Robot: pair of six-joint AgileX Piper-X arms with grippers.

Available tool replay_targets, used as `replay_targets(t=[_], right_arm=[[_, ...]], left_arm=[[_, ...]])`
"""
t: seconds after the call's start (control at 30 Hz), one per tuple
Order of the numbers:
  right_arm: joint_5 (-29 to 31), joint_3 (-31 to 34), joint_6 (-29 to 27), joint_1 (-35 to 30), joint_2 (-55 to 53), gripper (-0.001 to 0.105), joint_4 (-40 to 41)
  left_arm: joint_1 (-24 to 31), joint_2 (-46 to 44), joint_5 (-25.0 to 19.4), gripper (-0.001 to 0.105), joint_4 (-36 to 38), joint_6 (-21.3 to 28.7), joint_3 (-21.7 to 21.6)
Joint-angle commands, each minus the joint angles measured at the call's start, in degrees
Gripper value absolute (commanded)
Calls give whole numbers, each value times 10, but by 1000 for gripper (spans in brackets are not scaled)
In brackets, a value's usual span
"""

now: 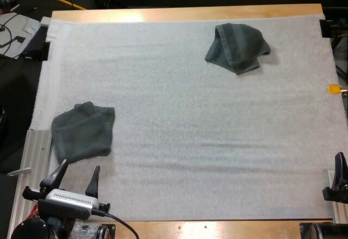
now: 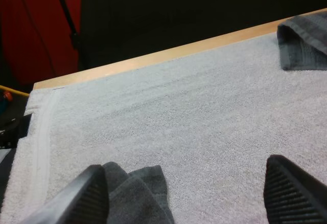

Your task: Pick towel from pile, fold and stack

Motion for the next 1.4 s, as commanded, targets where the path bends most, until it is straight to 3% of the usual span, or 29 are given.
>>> replay_targets(t=[0.0, 0.5, 1.37], right_arm=[[0, 8, -3, 0, -18, 66, -3], [0, 89, 3, 2, -15, 66, 28], [1, 104, 5, 2, -22, 66, 23]], left_arm=[[-1, -75, 0, 62, -9, 1, 9], [-1, -73, -1, 62, -18, 1, 84], [-1, -82, 1, 62, -19, -2, 88]])
